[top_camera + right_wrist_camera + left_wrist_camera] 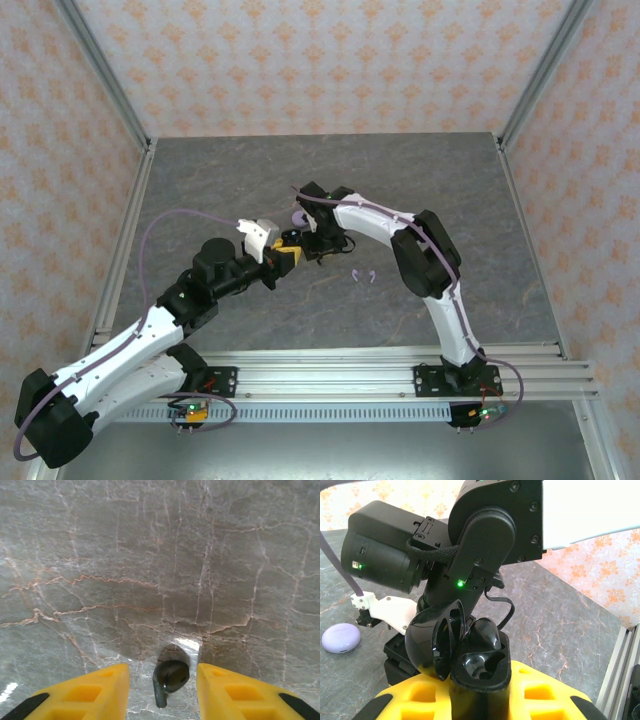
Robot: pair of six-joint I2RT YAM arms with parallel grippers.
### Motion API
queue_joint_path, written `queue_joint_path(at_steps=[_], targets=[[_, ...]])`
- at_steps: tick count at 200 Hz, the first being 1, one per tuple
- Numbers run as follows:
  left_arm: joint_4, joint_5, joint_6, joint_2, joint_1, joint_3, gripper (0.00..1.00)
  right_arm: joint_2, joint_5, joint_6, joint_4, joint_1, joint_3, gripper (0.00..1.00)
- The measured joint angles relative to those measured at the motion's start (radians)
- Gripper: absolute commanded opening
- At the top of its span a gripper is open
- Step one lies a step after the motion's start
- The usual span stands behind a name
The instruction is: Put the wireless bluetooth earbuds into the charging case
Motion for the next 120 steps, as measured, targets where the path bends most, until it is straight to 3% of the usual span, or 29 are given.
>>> queue_joint_path(at_steps=[120], targets=[[0.0, 0.0, 0.0, 0.0, 0.0, 0.0, 0.19, 0.035, 0.061, 0.006, -0.042, 0.018, 0.046, 0.35]])
